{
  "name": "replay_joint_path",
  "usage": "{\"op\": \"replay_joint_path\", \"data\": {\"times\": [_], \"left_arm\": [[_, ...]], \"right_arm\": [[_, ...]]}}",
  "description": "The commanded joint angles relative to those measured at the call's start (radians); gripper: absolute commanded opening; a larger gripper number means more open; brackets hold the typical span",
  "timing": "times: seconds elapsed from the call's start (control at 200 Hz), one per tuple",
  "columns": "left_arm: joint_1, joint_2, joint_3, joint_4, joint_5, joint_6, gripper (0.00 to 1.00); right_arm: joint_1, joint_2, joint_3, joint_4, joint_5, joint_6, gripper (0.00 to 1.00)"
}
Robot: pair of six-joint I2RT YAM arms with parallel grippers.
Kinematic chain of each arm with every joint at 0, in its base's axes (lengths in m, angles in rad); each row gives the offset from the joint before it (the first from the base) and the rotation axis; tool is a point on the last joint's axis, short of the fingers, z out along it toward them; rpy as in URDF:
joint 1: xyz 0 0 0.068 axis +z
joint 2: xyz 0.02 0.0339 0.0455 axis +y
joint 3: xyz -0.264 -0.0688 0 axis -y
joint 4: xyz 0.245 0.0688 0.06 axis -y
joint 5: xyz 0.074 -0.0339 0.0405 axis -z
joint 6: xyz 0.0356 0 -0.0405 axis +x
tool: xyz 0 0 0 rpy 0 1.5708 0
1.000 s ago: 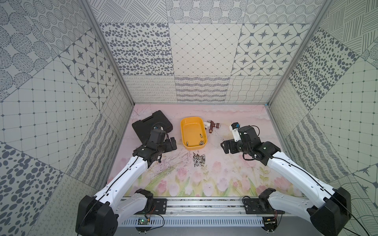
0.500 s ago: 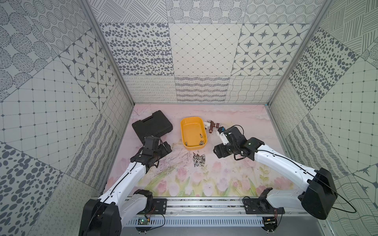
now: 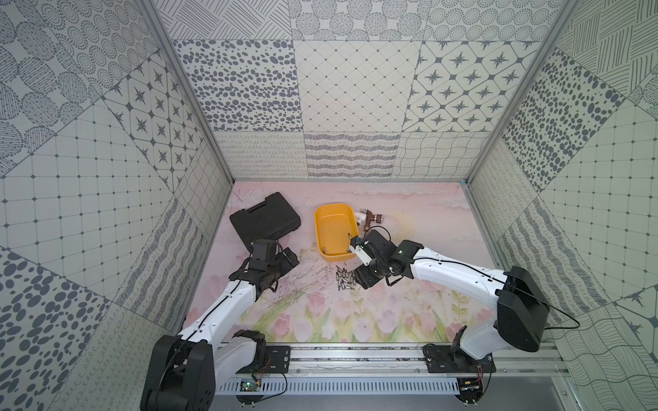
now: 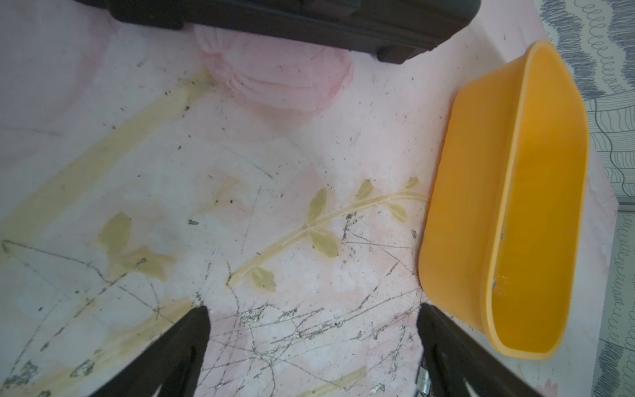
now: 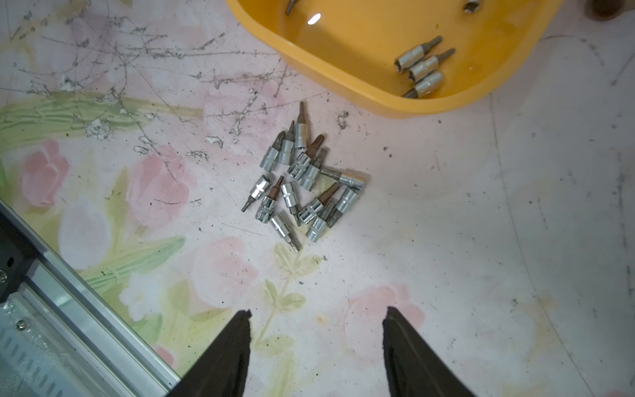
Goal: Put the bit on the desktop into the storage box
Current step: Pick up the screwdriver bit from the center of the board.
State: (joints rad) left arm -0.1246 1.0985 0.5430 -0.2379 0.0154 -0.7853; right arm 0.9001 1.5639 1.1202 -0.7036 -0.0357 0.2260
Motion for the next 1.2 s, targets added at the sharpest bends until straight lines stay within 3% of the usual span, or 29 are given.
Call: {"op": "replay_joint_path", "data": {"times": [0.0,0.48,1.196], "left_arm": [[0.006,0.018,-0.001,0.048,0.023,-0.017,0.99],[0.011,0.047,0.008,0.055,0.020,-0.014,0.99],[0.014,0.068,0.008,0.048,0.012,-0.005,0.99]], "right_arm": [[0.033,0.055,0.051,-0.012,0.011,-0.026,0.62],[0.084,0.255,0.178,-0.082,0.046,-0.096,0.47],[0.108,0.387,0.251,-0.111,0.068,-0.123,0.32]]}}
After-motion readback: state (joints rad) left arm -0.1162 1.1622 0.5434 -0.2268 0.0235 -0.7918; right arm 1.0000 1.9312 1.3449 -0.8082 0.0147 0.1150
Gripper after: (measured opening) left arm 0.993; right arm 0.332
